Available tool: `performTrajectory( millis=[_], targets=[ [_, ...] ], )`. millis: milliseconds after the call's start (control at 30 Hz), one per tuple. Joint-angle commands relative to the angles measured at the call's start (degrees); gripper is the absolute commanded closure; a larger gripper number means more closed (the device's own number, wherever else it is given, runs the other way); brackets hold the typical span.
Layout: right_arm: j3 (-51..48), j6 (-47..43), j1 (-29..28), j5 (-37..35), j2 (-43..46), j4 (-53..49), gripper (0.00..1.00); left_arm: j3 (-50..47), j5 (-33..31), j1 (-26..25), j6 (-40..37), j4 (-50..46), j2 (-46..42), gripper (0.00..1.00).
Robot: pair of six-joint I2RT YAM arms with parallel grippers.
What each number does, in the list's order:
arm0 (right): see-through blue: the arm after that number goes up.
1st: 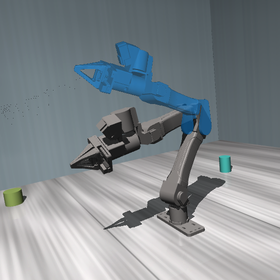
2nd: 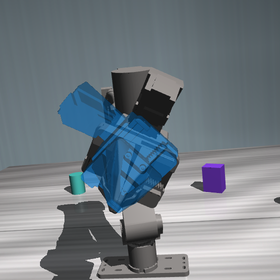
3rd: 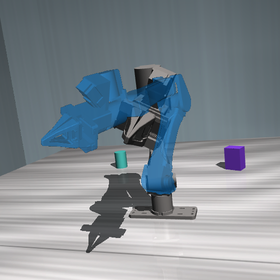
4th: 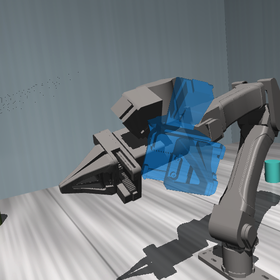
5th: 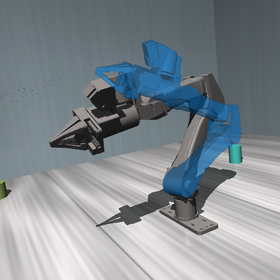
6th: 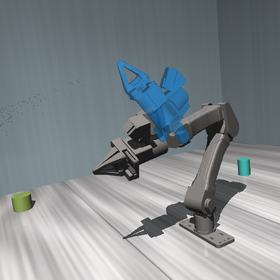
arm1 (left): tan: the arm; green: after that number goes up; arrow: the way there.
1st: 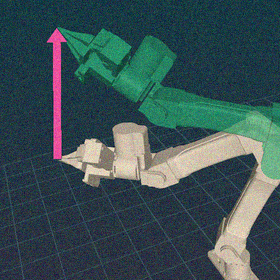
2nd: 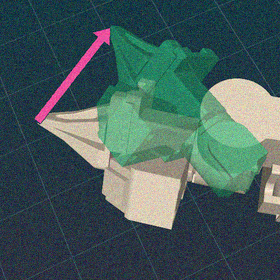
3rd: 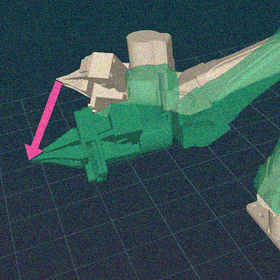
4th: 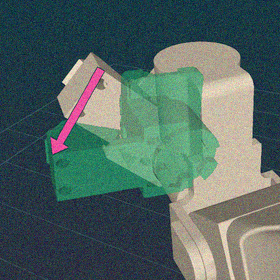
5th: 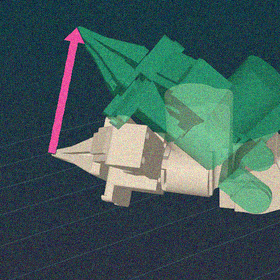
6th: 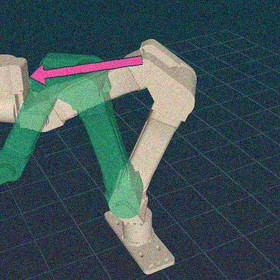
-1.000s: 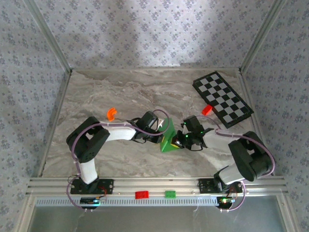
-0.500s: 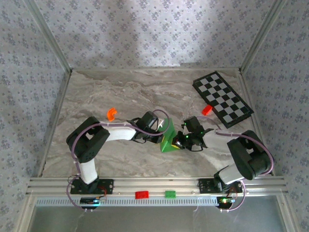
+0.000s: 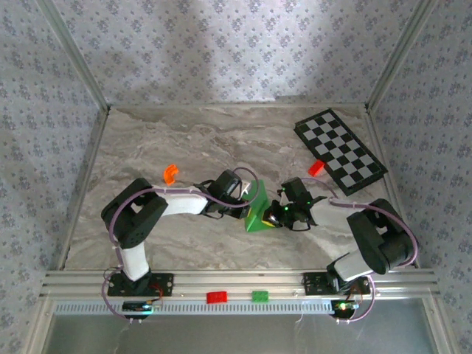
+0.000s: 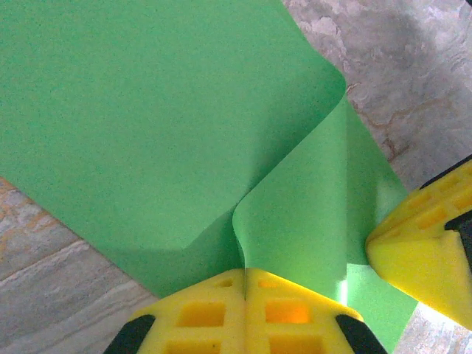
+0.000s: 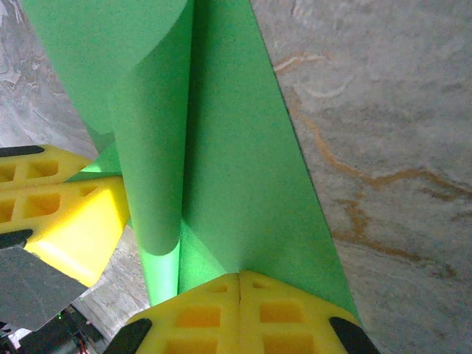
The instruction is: Fold a paper plane with a square sheet of paper (pick it up from the middle)
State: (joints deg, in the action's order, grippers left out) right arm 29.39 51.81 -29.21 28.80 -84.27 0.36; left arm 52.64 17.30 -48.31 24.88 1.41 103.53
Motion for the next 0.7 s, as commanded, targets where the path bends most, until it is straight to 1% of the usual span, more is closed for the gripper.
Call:
performTrajectory(
  millis=[0,167,333,667],
  targets=[
    [-1.75,-0.4,0.52,-2.53,-1.45,-3.83,1.0,-0.79,-0.7,0.28,-0.89,0.38,-1.87,0.99],
    [-1.7,-0.4,0.58,-2.41,-1.26,-3.57,1.0,-1.63,-1.71,0.41,-1.05,0.61,-3.17,0.98],
    [-1.49,-0.75,0.56,-1.8,-1.37,-3.17,1.0,-0.57,-0.01,0.48,-1.33,0.41,-1.51,0.98],
    [-1.61,-1.05,0.65,-1.74,-1.34,-3.43,1.0,0.35,0.97,0.48,-1.24,1.23,-0.43,0.98]
  ],
)
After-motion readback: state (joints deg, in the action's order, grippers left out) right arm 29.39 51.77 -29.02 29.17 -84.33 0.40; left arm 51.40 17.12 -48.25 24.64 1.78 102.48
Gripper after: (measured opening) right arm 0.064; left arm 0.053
